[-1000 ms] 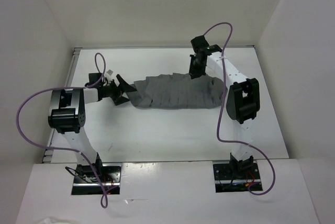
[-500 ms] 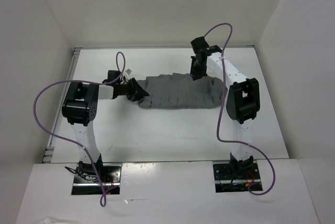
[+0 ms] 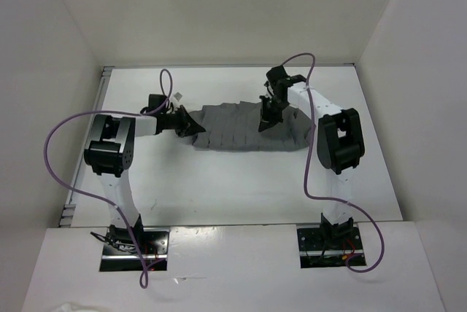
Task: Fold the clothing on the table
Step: Fold the skirt
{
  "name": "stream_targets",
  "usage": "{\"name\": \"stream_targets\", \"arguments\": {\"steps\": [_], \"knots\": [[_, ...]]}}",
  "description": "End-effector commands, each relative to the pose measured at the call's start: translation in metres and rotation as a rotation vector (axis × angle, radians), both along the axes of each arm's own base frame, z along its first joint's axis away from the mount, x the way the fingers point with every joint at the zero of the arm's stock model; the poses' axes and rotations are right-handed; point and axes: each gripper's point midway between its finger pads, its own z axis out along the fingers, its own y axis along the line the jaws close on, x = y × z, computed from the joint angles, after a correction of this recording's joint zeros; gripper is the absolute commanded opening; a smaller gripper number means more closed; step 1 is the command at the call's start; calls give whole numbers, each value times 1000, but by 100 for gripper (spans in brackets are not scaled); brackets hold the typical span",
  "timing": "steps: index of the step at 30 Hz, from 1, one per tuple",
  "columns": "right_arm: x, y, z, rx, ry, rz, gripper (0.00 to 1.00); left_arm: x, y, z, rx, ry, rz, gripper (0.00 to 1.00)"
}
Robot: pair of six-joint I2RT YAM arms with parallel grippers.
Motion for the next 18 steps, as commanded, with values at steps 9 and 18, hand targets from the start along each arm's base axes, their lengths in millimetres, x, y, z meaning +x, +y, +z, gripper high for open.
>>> {"name": "stream_targets", "arguments": {"steps": [9, 18], "knots": [[-13, 59, -5, 186, 18, 168, 0, 14, 6, 35, 10, -111, 0, 0], [-18, 57, -49, 71, 85, 146, 0, 11, 5, 67, -4, -156, -10, 0]]}}
